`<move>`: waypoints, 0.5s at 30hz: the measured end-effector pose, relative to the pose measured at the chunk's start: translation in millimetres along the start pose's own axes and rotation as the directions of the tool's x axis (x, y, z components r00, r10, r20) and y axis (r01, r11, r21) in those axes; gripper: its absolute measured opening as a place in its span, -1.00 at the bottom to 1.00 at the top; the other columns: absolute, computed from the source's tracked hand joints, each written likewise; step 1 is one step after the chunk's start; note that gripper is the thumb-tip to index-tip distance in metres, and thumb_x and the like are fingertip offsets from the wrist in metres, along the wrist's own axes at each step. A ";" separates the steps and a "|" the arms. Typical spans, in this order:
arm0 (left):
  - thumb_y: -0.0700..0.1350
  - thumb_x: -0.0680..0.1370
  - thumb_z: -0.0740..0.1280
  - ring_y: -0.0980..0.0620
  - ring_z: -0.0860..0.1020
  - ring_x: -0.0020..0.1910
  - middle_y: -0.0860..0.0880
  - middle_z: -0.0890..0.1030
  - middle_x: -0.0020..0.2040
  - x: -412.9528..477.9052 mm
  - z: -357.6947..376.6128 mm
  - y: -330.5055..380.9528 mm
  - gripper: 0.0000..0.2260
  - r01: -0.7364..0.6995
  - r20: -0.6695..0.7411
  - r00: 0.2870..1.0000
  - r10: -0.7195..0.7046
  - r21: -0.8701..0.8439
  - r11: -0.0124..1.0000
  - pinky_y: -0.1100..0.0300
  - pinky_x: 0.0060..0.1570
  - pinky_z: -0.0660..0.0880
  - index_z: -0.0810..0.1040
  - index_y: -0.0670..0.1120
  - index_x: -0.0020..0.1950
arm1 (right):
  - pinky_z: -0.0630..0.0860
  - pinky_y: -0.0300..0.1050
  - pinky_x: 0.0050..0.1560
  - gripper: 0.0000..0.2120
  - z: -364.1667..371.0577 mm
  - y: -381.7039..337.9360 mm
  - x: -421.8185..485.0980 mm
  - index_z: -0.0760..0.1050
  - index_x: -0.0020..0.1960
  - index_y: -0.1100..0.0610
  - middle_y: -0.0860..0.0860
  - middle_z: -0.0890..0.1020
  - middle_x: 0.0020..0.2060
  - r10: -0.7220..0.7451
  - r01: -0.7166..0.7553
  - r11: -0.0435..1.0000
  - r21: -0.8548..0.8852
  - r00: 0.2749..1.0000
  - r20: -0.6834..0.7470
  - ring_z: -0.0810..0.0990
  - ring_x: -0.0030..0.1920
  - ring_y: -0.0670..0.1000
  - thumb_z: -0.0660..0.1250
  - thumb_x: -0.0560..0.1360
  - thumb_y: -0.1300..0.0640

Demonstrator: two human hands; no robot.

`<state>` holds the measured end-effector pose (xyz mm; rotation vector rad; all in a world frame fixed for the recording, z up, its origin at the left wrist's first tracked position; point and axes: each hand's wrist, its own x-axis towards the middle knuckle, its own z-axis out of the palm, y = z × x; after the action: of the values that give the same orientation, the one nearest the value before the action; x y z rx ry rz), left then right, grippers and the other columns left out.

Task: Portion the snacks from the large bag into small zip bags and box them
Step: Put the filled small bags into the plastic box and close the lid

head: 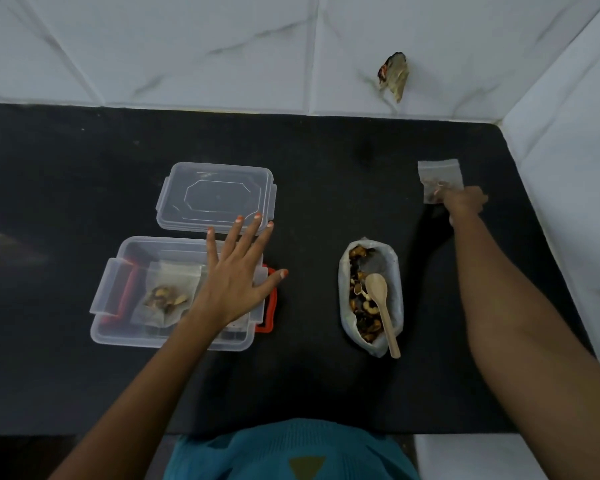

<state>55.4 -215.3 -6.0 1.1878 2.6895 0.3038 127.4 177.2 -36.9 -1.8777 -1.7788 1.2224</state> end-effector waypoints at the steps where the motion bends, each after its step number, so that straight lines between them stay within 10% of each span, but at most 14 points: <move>1: 0.49 0.32 -0.39 0.08 -0.29 0.44 0.10 -0.20 0.48 -0.2 -0.3 0.3 -0.20 0.000 -0.003 1.000 0.000 -0.006 1.000 0.12 0.22 -0.65 -0.17 0.11 0.46 | 0.44 -0.14 0.06 -0.41 2.2 0.2 3.6 0.31 0.35 0.25 0.16 0.39 0.33 0.013 -0.014 0.999 0.041 1.000 0.014 0.43 0.26 0.12 0.44 0.40 0.15; 15: 0.51 0.28 -0.44 0.10 -0.34 0.42 0.12 -0.25 0.46 1.2 3.2 -1.3 -0.19 0.004 -0.028 1.000 -0.004 0.002 1.000 0.06 0.22 -0.62 -0.22 0.14 0.44 | 0.52 -0.32 -0.28 -0.81 -5.9 -7.0 -47.9 0.50 0.03 0.15 0.04 0.60 0.03 -0.022 -0.089 0.857 0.508 0.978 0.209 0.58 -0.16 -0.13 0.39 0.43 0.28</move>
<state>54.4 -214.8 -9.5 1.1868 2.7164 0.3194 132.5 136.6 -10.3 -1.5141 -1.3158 1.7544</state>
